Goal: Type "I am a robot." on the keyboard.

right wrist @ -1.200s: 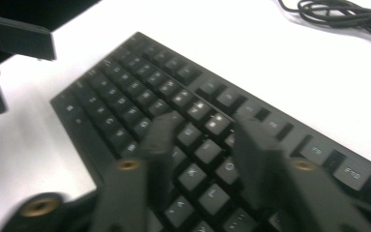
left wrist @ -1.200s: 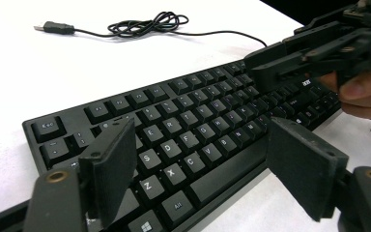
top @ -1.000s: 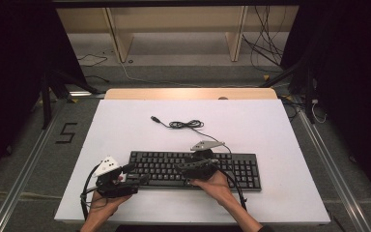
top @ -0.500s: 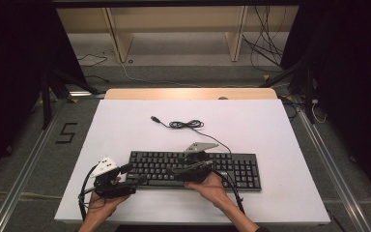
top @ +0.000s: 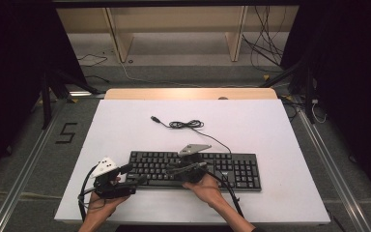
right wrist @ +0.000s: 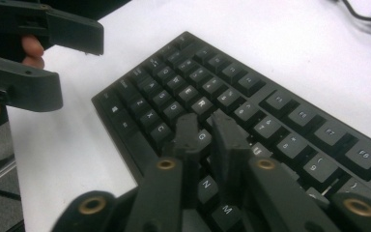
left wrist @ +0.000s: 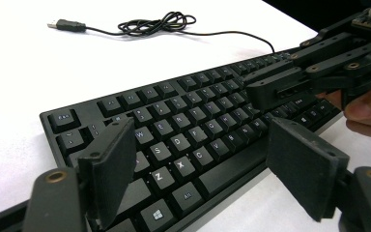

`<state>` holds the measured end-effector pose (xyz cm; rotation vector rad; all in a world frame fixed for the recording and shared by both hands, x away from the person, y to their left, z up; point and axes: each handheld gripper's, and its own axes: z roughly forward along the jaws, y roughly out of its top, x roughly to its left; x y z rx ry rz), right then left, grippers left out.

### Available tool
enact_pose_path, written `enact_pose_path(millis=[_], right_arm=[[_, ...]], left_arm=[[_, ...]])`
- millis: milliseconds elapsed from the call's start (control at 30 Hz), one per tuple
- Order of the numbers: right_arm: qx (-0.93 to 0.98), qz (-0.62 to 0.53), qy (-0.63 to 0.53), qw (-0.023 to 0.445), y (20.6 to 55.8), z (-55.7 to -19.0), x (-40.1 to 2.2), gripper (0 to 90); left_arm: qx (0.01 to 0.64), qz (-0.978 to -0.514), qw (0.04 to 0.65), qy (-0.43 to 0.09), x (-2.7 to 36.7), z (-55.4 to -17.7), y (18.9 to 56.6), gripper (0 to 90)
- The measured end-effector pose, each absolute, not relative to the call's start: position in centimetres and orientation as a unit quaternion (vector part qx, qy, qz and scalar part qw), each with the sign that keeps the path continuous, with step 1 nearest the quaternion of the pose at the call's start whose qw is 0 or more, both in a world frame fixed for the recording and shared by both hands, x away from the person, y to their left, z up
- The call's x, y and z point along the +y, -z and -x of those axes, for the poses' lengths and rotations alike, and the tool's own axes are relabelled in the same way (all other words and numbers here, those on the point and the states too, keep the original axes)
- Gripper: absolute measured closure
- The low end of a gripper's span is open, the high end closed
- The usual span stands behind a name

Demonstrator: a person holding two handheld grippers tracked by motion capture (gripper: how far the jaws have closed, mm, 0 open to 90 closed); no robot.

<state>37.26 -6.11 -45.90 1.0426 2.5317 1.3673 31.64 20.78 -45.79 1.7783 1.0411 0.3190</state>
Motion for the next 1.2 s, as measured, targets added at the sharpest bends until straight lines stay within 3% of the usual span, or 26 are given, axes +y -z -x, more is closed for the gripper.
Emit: enact_pose_path(millis=[233, 1200], right_arm=[[0.837, -0.339, -0.429, 0.037, 46.6, -37.3, -5.3, 90.0], [0.853, -0.332, -0.401, 0.037, 48.3, -37.0, -4.1, 90.0]], left_arm=[[0.431, -0.737, 0.504, -0.132, 20.7, -31.6, 45.8, 25.8], [0.43, -0.737, 0.504, -0.133, 20.7, -31.6, 45.9, 25.8]])
